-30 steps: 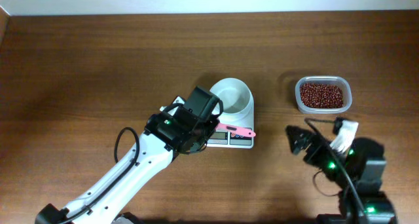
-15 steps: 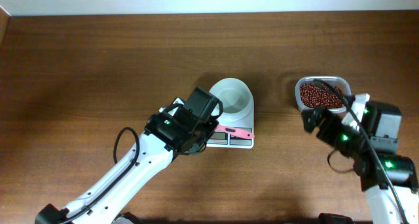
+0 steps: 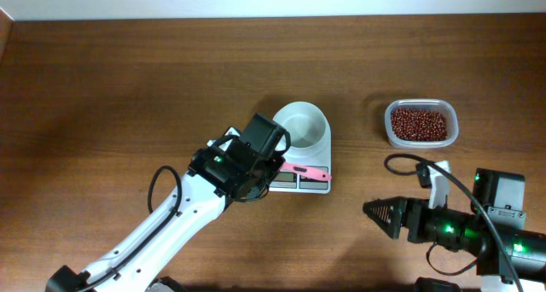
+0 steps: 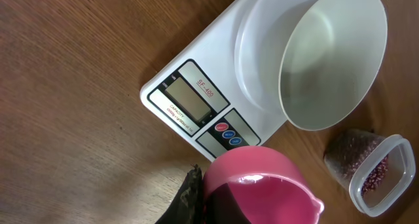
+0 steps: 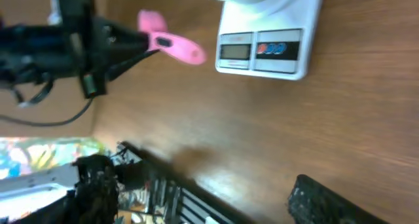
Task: Scoop and weigh 50g on scale
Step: 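Raise the right gripper and move it toward the scoop handle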
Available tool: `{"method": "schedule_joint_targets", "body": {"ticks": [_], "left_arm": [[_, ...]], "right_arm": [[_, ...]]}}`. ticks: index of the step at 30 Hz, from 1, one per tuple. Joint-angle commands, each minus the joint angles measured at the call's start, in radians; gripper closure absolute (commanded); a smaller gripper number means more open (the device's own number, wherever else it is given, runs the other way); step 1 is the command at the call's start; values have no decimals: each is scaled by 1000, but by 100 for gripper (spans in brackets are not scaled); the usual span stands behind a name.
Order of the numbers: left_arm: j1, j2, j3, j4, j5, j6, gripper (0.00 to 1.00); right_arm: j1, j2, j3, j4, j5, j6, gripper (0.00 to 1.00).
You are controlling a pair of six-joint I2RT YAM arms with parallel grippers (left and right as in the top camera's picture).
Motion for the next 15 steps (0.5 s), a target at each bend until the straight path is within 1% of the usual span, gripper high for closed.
{"method": "schedule_joint_targets", "body": {"ticks": [1,4,6,9,12,14,15], "left_arm": [[-5,-13,12,-1,-11,17,100],[-5,-13,12,-1,-11,17,100],[-5,-13,12,-1,-11,17,100],[-5,-13,12,-1,-11,17,100],[-5,-13,12,0,-11,17,100],[-5,-13,12,0,-11,17,100],[-5,-13,12,0,-11,17,100]], "right_arm": [[-4,-7,10,-19,-87,-134,18],[-58,-7,11,-18,-127,-142,17],[-141,-7,17,-19,-200,-198,17],[-253,-6,18,-19,-224,-259,16],[-255,11,6,-19,-341,-372,16],[-255,32,-50,2,-403,-459,16],[-255,47,-91,43,-432,-459,16]]}}
